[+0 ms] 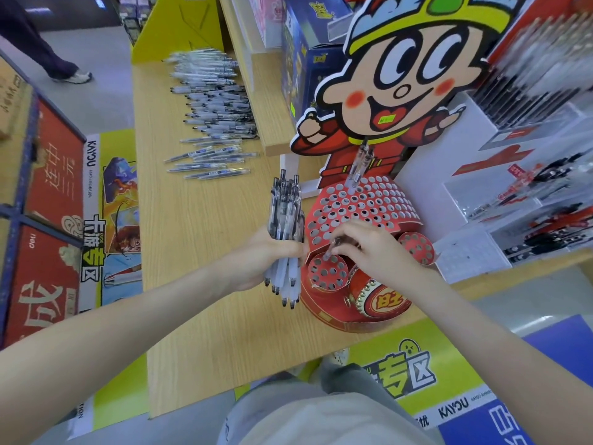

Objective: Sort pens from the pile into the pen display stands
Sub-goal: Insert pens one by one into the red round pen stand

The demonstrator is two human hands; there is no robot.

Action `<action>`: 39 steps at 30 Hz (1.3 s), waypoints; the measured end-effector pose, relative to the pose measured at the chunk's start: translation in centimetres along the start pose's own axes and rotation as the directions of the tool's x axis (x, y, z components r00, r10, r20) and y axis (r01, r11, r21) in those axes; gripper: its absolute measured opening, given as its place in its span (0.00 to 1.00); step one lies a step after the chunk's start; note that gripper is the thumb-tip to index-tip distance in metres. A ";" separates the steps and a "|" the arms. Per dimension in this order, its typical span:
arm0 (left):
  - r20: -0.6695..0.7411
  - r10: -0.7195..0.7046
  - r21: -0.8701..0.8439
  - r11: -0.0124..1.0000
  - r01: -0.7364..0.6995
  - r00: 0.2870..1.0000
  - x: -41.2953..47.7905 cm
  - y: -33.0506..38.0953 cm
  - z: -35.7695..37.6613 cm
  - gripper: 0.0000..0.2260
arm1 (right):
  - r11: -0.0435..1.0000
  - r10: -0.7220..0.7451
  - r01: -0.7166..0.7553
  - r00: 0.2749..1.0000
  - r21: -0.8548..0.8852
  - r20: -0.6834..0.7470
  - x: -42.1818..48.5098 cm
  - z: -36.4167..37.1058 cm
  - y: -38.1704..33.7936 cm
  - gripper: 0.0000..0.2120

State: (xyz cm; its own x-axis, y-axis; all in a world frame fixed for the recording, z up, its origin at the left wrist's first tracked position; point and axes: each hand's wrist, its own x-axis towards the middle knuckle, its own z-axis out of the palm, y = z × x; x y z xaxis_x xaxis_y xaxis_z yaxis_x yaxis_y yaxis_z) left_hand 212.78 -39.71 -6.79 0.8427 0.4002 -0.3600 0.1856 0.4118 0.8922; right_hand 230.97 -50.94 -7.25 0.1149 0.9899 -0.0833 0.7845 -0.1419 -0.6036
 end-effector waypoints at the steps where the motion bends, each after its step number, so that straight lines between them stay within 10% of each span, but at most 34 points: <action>1: 0.001 0.001 0.005 1.000 -0.001 1.000 0.0 0.0 0.1 0.05 | 1.000 -0.001 0.001 1.000 -0.031 -0.015 0.2 0.1 -0.2 0.05; 7: 0.011 -0.008 0.031 0.999 0.008 1.000 -0.3 -0.2 0.3 0.05 | 0.994 -0.001 -0.004 0.999 -0.112 -0.041 0.2 -0.1 -0.9 0.12; 11: 0.070 0.001 0.008 1.000 -0.001 0.998 -0.4 -0.4 0.8 0.10 | 0.982 0.093 -0.061 0.980 0.180 -0.177 -0.8 -0.6 -3.6 0.14; 16: 0.106 -0.001 -0.030 1.000 0.004 0.994 -0.7 -0.8 1.4 0.12 | 0.831 0.228 -0.183 0.973 0.525 -0.022 0.1 0.1 -5.8 0.11; 39: 0.169 -0.108 0.024 0.994 0.106 0.980 -2.2 -1.2 -0.7 0.08 | 0.530 0.148 -0.171 0.983 0.830 0.109 2.4 -1.1 -5.4 0.08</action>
State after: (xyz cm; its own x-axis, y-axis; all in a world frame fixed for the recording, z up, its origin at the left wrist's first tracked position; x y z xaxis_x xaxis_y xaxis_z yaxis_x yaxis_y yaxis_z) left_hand 210.34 -40.52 -7.31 0.8910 0.2091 -0.4030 0.2855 0.4322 0.8554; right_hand 227.66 -47.80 -3.29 0.1625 0.9526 -0.2572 -0.1094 -0.2417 -0.9642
